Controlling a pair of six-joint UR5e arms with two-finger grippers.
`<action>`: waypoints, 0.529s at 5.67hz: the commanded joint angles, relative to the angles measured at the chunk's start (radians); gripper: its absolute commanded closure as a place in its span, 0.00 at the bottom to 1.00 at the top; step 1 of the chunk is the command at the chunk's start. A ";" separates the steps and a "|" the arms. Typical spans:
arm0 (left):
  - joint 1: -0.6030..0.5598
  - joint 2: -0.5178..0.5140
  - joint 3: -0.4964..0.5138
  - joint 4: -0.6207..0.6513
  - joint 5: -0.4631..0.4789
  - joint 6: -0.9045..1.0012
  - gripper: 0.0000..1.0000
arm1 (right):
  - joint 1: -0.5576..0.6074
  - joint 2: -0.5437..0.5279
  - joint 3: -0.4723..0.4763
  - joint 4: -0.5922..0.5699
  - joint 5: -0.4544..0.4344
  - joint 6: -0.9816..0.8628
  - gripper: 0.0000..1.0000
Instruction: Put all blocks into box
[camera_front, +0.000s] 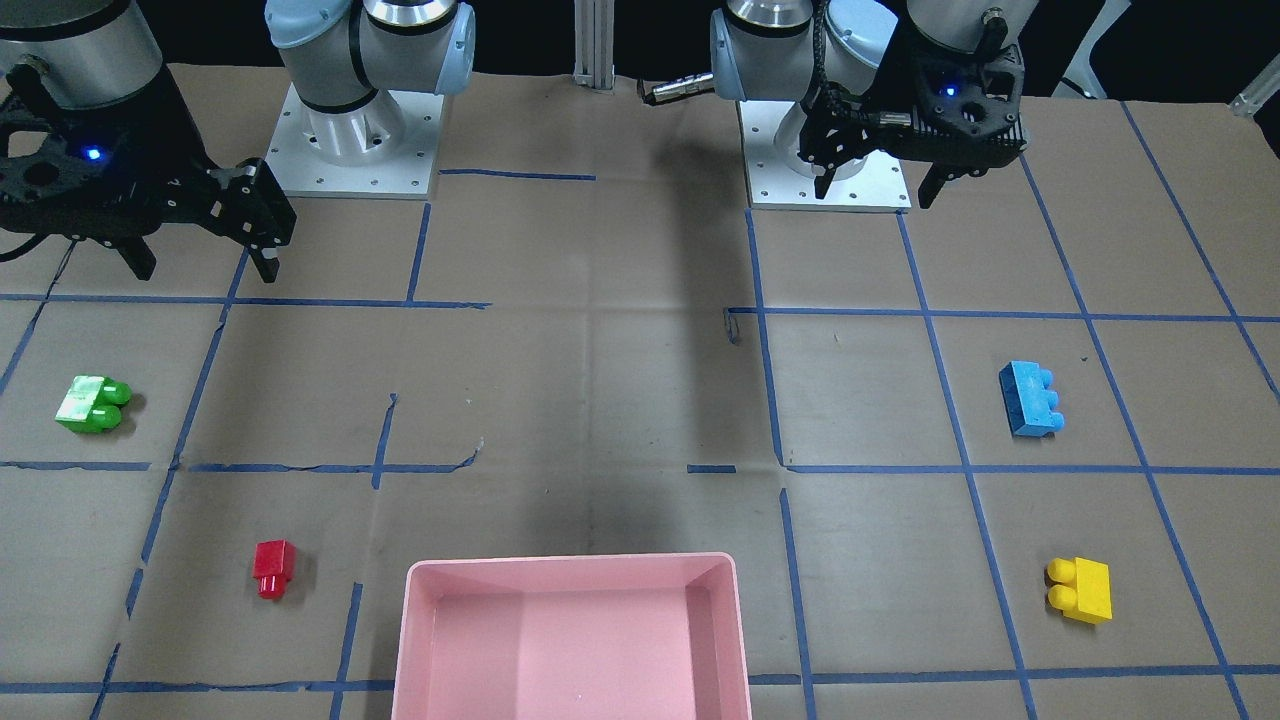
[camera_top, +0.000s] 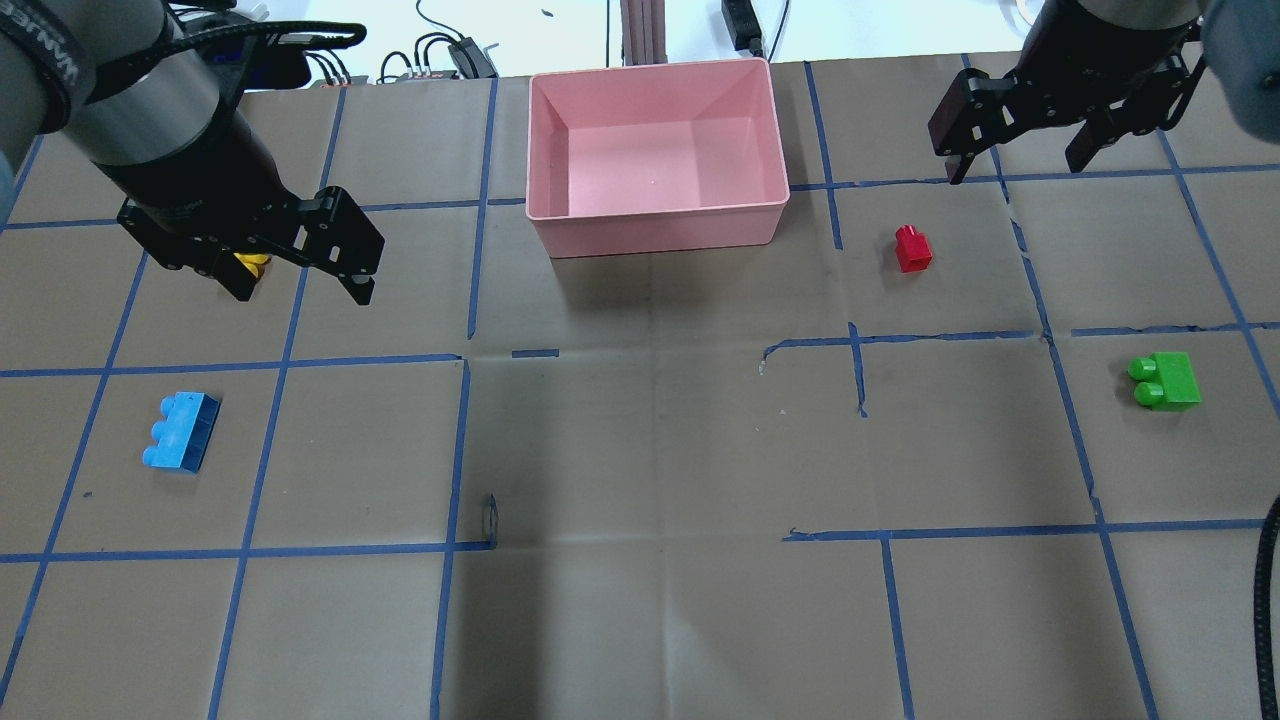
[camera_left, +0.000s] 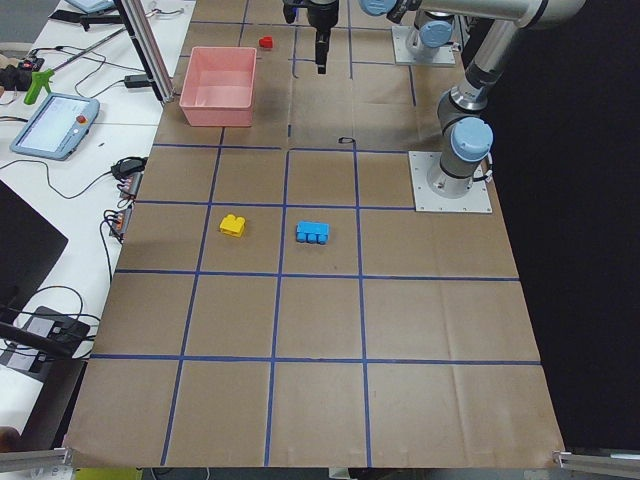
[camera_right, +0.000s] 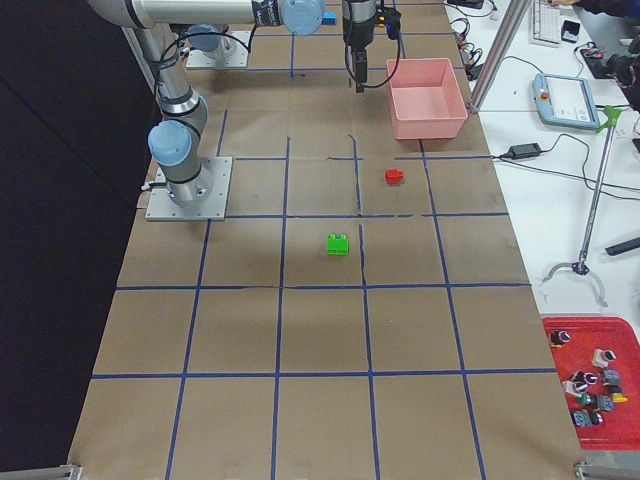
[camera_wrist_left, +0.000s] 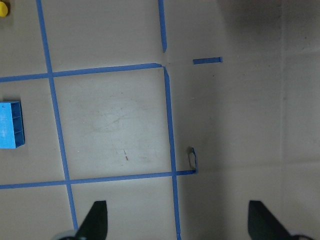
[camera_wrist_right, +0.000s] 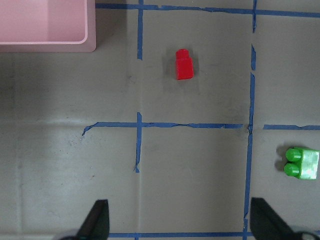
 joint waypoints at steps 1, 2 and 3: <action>0.000 0.000 -0.002 0.000 0.002 0.001 0.00 | 0.000 0.002 0.001 0.003 0.000 -0.001 0.00; 0.000 -0.002 -0.002 0.000 0.002 0.004 0.00 | 0.000 0.001 0.001 0.005 0.000 -0.003 0.00; 0.000 -0.002 -0.002 0.000 0.002 0.008 0.00 | 0.000 0.001 0.003 0.012 0.002 -0.005 0.00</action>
